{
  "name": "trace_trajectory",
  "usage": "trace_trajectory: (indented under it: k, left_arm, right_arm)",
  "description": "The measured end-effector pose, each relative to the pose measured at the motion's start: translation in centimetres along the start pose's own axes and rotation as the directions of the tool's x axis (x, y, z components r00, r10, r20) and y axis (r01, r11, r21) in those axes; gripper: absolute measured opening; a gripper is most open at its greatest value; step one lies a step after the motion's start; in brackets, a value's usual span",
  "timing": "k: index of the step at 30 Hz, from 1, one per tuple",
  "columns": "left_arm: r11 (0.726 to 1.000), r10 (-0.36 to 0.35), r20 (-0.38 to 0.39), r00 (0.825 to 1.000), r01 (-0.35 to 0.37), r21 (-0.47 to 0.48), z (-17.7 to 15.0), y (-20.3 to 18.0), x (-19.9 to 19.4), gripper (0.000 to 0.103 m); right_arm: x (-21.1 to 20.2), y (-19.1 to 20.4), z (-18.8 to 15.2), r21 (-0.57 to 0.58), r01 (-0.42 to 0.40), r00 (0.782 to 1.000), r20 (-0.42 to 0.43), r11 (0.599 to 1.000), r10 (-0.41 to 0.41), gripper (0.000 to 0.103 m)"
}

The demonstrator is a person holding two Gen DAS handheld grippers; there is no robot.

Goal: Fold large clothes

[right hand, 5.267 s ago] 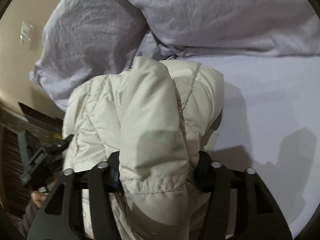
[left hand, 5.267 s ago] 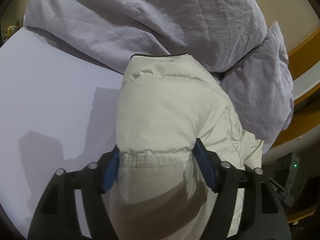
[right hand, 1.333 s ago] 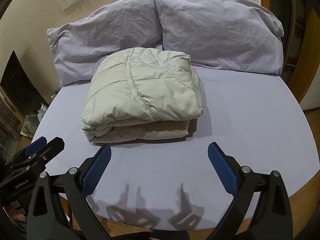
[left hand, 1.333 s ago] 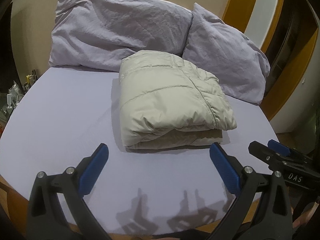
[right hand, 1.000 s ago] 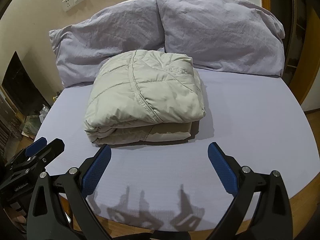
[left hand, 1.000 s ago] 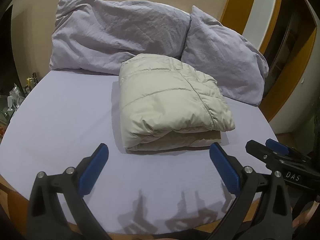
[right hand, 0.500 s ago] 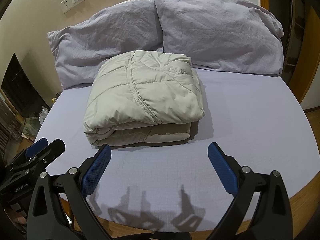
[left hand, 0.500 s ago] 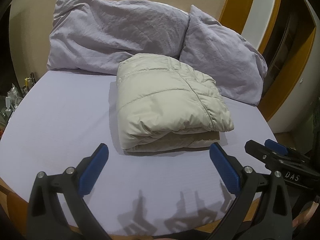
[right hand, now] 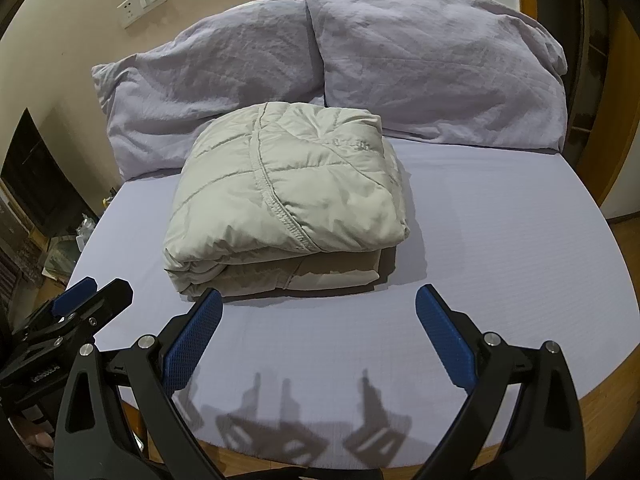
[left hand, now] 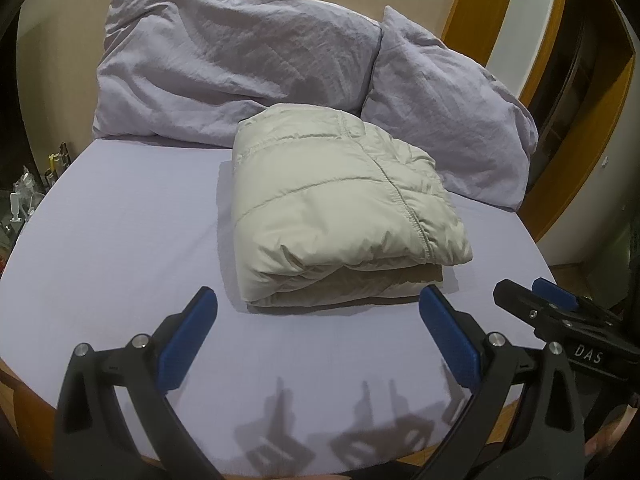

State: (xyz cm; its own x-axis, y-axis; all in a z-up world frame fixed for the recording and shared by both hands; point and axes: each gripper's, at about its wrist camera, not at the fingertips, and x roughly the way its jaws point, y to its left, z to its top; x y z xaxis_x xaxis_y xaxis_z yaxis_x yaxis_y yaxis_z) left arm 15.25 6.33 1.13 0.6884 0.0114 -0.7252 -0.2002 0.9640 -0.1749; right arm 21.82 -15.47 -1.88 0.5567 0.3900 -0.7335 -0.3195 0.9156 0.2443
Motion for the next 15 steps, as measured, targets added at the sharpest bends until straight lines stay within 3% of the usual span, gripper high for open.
trace_trajectory:
  k: [15]
  left_arm:
    - [1.0,0.009,-0.011,1.0,-0.009,-0.005,0.29,0.22,0.67,0.101]
  right_arm:
    - [0.58,0.2,0.43,0.0,-0.002,1.0,-0.006,1.0,0.002,0.099]
